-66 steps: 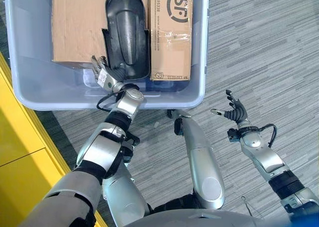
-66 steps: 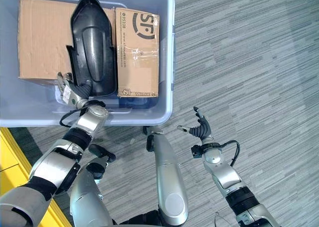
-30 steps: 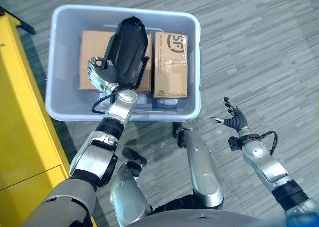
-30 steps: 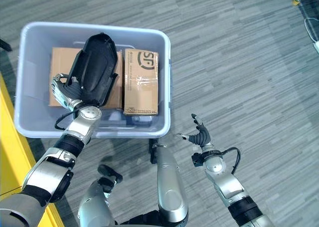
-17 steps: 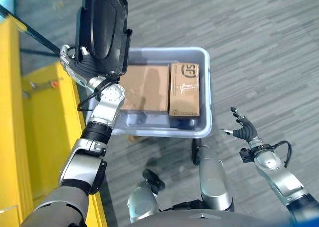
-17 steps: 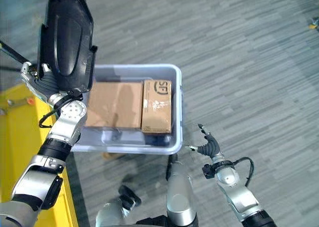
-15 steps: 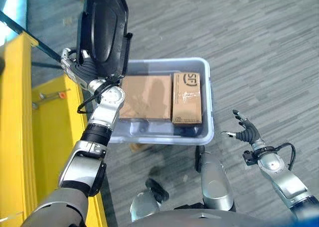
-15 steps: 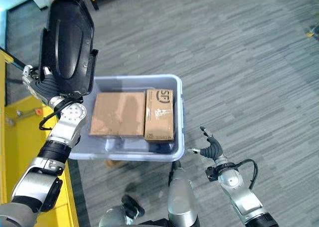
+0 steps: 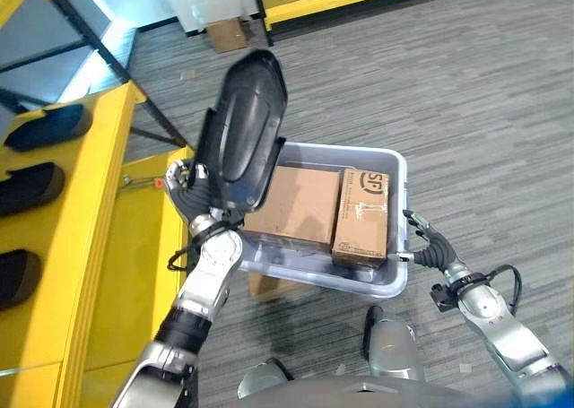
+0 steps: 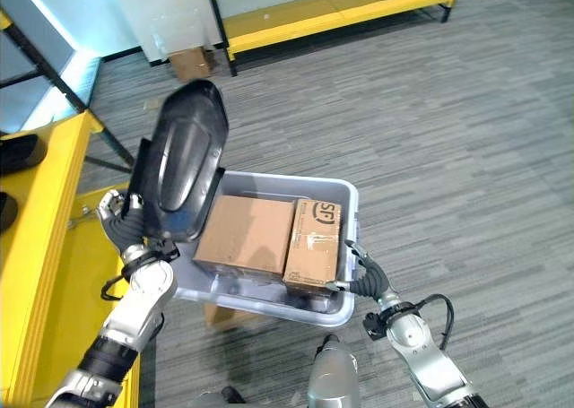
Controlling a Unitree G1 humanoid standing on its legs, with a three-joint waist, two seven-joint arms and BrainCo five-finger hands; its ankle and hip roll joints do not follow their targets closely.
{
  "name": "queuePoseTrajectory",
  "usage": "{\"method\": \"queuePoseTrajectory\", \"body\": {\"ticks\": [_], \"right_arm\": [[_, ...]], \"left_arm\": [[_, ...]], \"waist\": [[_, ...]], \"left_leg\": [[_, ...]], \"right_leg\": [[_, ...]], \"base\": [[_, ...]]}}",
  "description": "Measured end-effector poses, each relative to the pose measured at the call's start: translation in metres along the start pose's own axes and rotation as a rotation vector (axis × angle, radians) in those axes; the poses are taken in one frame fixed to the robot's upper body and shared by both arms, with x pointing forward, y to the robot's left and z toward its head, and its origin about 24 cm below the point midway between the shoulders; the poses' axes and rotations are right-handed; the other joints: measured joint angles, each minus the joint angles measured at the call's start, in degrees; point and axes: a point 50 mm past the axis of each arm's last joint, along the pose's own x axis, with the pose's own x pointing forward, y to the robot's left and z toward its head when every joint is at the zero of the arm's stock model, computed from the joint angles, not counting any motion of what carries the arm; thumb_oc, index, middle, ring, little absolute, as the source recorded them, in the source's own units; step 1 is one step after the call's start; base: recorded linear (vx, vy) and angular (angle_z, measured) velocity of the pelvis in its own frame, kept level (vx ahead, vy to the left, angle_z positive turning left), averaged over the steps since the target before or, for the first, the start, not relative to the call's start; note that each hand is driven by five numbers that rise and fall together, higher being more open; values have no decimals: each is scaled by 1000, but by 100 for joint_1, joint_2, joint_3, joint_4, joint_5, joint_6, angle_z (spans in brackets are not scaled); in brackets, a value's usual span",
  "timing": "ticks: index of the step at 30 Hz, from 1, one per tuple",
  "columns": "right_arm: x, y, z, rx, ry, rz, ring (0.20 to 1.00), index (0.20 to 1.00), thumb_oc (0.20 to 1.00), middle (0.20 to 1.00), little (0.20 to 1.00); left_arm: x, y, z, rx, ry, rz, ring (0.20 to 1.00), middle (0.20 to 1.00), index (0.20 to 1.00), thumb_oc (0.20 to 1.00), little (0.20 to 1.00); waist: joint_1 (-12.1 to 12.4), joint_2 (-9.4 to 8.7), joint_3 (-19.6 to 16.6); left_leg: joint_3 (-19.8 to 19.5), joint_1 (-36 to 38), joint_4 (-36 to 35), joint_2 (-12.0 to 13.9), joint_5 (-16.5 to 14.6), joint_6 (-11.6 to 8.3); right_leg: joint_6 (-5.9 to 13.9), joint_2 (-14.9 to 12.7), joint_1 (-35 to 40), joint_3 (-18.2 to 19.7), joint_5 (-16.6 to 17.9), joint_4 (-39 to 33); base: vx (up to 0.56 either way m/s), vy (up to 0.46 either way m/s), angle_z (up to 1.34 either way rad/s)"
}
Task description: Move parts from the plastic box to the shelf.
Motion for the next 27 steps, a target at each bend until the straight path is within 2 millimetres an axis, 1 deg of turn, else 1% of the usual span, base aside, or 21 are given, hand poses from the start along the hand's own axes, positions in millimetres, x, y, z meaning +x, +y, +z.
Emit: {"method": "queuePoseTrajectory", "body": {"ticks": [1, 3, 4, 7, 8, 9, 10, 11, 12, 13, 14, 15, 16, 17, 18, 19, 21, 23, 24, 25, 27], "right_arm": [[5, 2, 12, 20, -51, 5, 1000, 1000, 1000, 1000, 1000], [9, 2, 24, 49, -110, 3, 1000, 1000, 1000, 1000, 1000], [12, 2, 30, 72, -131, -6, 1000, 1000, 1000, 1000, 1000], [14, 14, 37, 169, -152, -37, 1000, 1000, 1000, 1000, 1000], [15, 20, 39, 215, -157, -57, 1000, 1000, 1000, 1000, 1000], [17, 25, 43, 237, -166, -59, 1000, 1000, 1000, 1000, 1000], [17, 27, 44, 261, -169, -71, 1000, 1000, 1000, 1000, 1000], [14, 26, 39, 249, -152, -77, 1000, 1000, 1000, 1000, 1000], [-2, 23, 18, 211, -78, -70, 1000, 1000, 1000, 1000, 1000], [-1, 18, 18, 216, -89, -88, 1000, 1000, 1000, 1000, 1000], [-2, 12, 18, 216, -109, -94, 1000, 1000, 1000, 1000, 1000], [-15, -11, -2, 186, -47, -133, 1000, 1000, 1000, 1000, 1000], [-21, -18, -13, 175, 2, -155, 1000, 1000, 1000, 1000, 1000], [-25, -19, -20, 176, 32, -156, 1000, 1000, 1000, 1000, 1000], [-26, -14, -20, 185, 34, -125, 1000, 1000, 1000, 1000, 1000], [-24, -9, -15, 193, 8, -89, 1000, 1000, 1000, 1000, 1000], [-22, 6, -6, 229, -45, -9, 1000, 1000, 1000, 1000, 1000], [-21, 14, 2, 217, -79, 79, 1000, 1000, 1000, 1000, 1000], [-20, 13, 3, 211, -81, 86, 1000, 1000, 1000, 1000, 1000], [-18, 12, 4, 201, -89, 99, 1000, 1000, 1000, 1000, 1000], [-14, 5, 6, 145, -87, 133, 1000, 1000, 1000, 1000, 1000]], "left_arm": [[-4, 3, 1, -1, -5, -46, 200, 200, 200, 200, 200], [-5, 6, 6, 18, -47, -98, 200, 200, 200, 200, 200], [-2, 9, 7, 34, -62, -119, 200, 200, 200, 200, 200], [0, 21, 10, 73, -98, -200, 200, 200, 200, 200, 200], [0, 21, 13, 72, -120, -242, 200, 200, 200, 200, 200], [-1, 20, 14, 80, -140, -262, 200, 200, 200, 200, 200], [-2, 21, 13, 93, -148, -294, 200, 200, 200, 200, 200], [-2, 17, 15, 84, -153, -326, 200, 200, 200, 200, 200], [6, 7, 37, 57, -260, -415, 200, 200, 200, 200, 200], [11, 13, 42, 59, -278, -400, 200, 200, 200, 200, 200], [10, 12, 42, 48, -276, -407, 200, 200, 200, 200, 200], [3, 4, 39, 11, -249, -452, 200, 200, 200, 200, 200], [-3, 0, 36, -8, -232, -472, 200, 200, 200, 200, 200], [-6, -4, 35, -15, -224, -498, 200, 200, 200, 200, 200], [-7, -6, 36, -19, -226, -520, 200, 200, 200, 200, 200], [-6, -10, 39, -27, -240, -530, 200, 200, 200, 200, 200], [-4, -12, 45, -23, -267, -551, 200, 200, 200, 200, 200], [-3, -2, 42, 25, -260, -547, 200, 200, 200, 200, 200], [-6, 1, 36, 33, -232, -540, 200, 200, 200, 200, 200], [-11, 5, 29, 38, -194, -528, 200, 200, 200, 200, 200], [-21, 9, 19, 30, -135, -516, 200, 200, 200, 200, 200]], "waist": [[229, -43, -41], [345, -97, -63], [497, -113, -74], [710, -269, -203], [826, -400, -238], [875, -469, -198], [837, -428, -170], [680, -365, -139], [480, -629, -148], [571, -780, -181], [550, -831, -217], [298, -722, -228], [206, -674, -234], [88, -635, -244], [49, -590, -348], [25, -637, -400], [-63, -709, -494], [14, -901, -627], [0, -870, -625], [87, -727, -623], [133, -532, -628]], "left_leg": [[-108, -94, -77, -98, 21, 29], [-308, -184, -121, -245, 92, 126], [-320, -196, -147, -317, 101, 151], [-534, -321, -195, -588, 30, 319], [-620, -489, -50, -761, -85, 467], [-634, -562, -24, -898, -144, 603], [-756, -647, -40, -1043, -194, 795], [-1124, -689, -107, -1153, -105, 908], [-1736, -782, -578, -1288, 271, 837], [-1611, -809, -596, -1427, 343, 916], [-1630, -797, -697, -1527, 380, 892], [-1927, -608, -1170, -1684, 521, 749], [-1864, -433, -1341, -1627, 478, 829], [-1874, -311, -1363, -1553, 488, 831], [-1958, -356, -1328, -1530, 524, 791], [-2042, -358, -1338, -1498, 591, 742], [-2207, -428, -1406, -1442, 639, 686], [-2327, -495, -1390, -1413, 780, 529], [-2325, -483, -1405, -1269, 780, 521], [-2133, -507, -1393, -1017, 827, 442], [-2214, -545, -1375, -742, 1029, 295]], "right_leg": [[57, -90, 22, -103, 86, -93], [146, -213, 118, -296, 203, -207], [193, -257, 202, -335, 305, -344], [420, -390, 560, -616, 750, -995], [464, -523, 657, -740, 1042, -1278], [405, -660, 686, -760, 1424, -1483], [352, -783, 692, -699, 2062, -1473], [421, -789, 650, -466, 1858, -947], [667, 501, 472, 1165, 150, -184], [353, 749, 612, 946, -105, -659], [269, 779, 766, 890, -48, -1031], [309, 707, 1155, 978, 45, -1413], [374, 710, 1181, 1195, 46, -1234], [517, 706, 1060, 1407, -97, -890], [595, 634, 942, 1763, -118, -1043], [650, 540, 964, 1944, -72, -1327], [719, 322, 1011, 1923, 310, -1991], [621, 261, 1222, 1607, 742, -2537], [653, 391, 1368, 1488, 964, -2722], [565, 598, 1436, 1359, 989, -2818], [392, 873, 1459, 1171, 917, -2801]], "base": [[-88, 231, 65], [-71, 250, 62], [-71, 344, 59], [-82, 334, 44], [-148, 383, 44], [-153, 328, 61], [-130, 249, 91], [-118, 24, 236], [-105, -97, 196], [-85, -173, 135], [13, -238, 39], [35, -325, 73], [13, -348, 108], [-16, -403, 53], [-16, -330, 41], [-13, -336, 36], [-25, -432, 49], [-46, -392, 48], [-74, -384, 43], [-107, -467, 43], [-136, -378, 29]]}}
